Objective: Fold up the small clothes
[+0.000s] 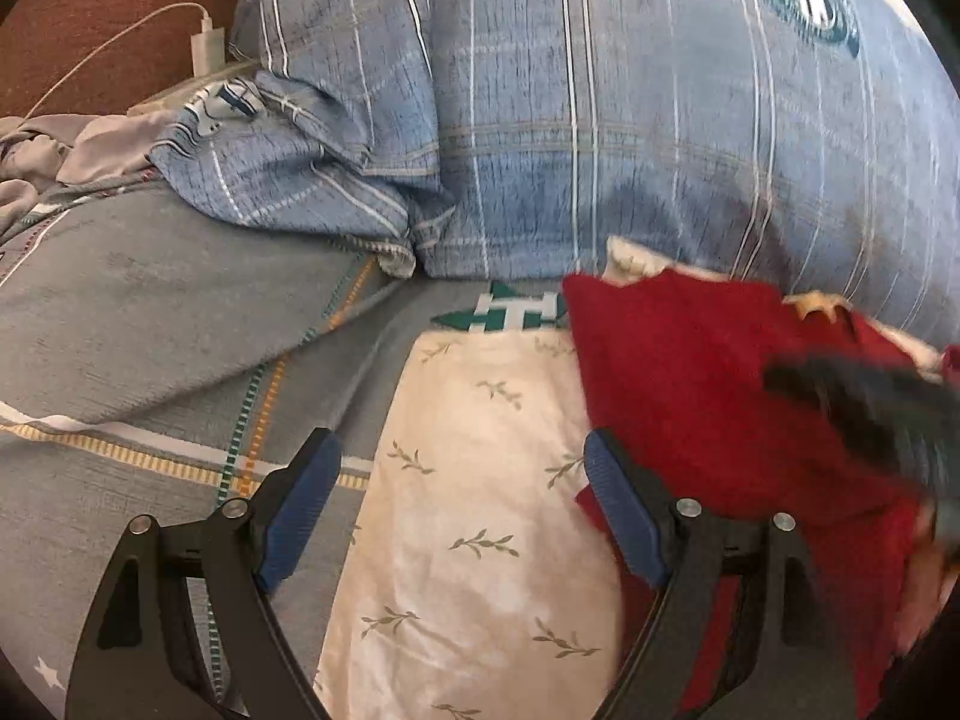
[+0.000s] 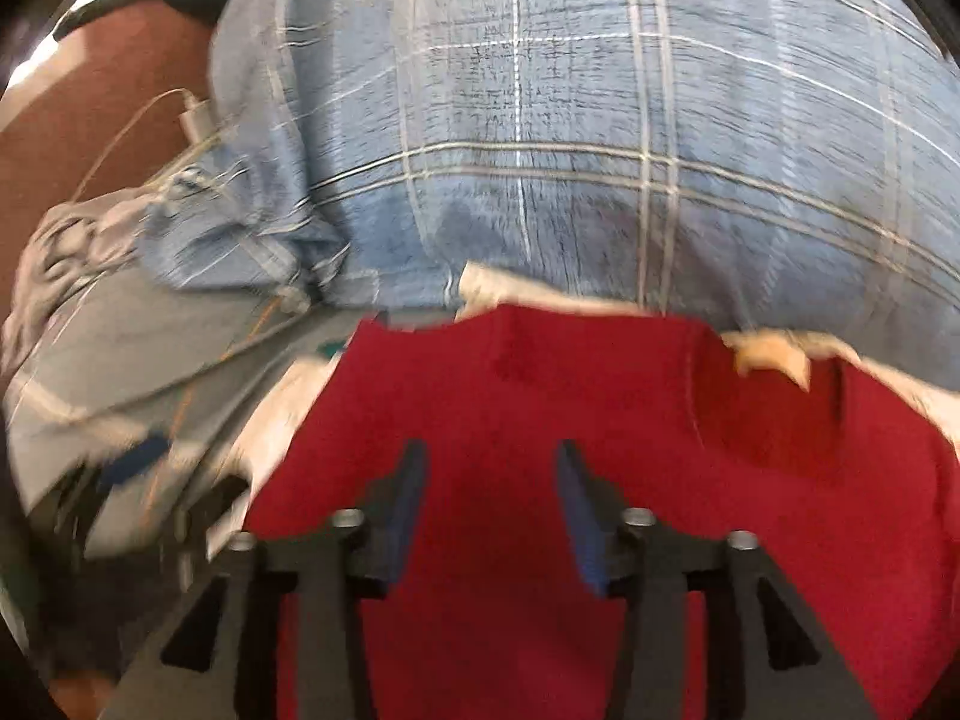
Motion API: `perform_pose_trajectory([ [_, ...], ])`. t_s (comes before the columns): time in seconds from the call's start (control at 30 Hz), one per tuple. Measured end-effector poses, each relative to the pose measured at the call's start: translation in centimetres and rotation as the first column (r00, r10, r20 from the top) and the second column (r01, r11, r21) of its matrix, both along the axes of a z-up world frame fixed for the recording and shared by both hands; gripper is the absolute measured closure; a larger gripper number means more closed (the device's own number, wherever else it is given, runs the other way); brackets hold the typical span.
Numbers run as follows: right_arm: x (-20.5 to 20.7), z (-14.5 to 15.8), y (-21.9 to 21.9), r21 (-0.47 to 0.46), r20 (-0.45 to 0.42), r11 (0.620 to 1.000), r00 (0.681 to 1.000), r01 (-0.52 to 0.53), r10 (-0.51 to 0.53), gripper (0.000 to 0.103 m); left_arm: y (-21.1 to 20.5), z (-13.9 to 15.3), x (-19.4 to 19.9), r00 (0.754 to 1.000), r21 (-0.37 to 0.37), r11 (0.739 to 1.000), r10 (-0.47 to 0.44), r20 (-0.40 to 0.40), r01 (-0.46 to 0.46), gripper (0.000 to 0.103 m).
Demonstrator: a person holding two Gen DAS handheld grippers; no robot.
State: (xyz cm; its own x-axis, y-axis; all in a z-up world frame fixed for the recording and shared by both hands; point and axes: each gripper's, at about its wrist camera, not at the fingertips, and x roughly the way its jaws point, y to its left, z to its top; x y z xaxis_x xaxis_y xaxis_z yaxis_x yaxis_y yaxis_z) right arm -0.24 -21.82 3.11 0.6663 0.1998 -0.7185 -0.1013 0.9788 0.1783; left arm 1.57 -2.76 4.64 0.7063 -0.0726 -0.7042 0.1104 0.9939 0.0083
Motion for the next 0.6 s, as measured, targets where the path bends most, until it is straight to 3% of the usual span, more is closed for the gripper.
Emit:
perform_pose_trajectory([
  [0.03,-0.9,-0.2,-0.1,0.000,0.002,1.000,1.000,-0.007,0.007,0.040,0.0,0.3,-0.1,1.000,-0.014,1.000,-0.001,0.009,0.001,0.019],
  [0.17,-2.9,-2.5,0.1,-0.058,-0.034,0.998,0.999,0.010,-0.012,0.040,-0.5,0.4,-0.2,1.000,-0.042,0.999,-0.018,0.013,0.018,0.019],
  [0.23,-3.3,-2.7,0.5,-0.078,-0.007,0.997,1.000,0.024,-0.025,0.040,-1.0,0.0,0.1,0.999,-0.052,0.998,-0.040,-0.003,0.040,0.019],
  [0.4,-5.1,-1.8,0.1,-0.078,-0.020,0.996,0.999,0.032,-0.034,0.040,-1.8,-1.5,0.9,0.997,0.003,0.999,-0.038,-0.060,0.038,0.019],
  [0.6,-7.2,-1.3,-5.6,-0.022,-0.007,0.972,0.972,0.235,-0.235,0.042,-1.4,-0.9,0.1,0.999,-0.015,0.999,-0.039,-0.038,0.039,0.019],
])
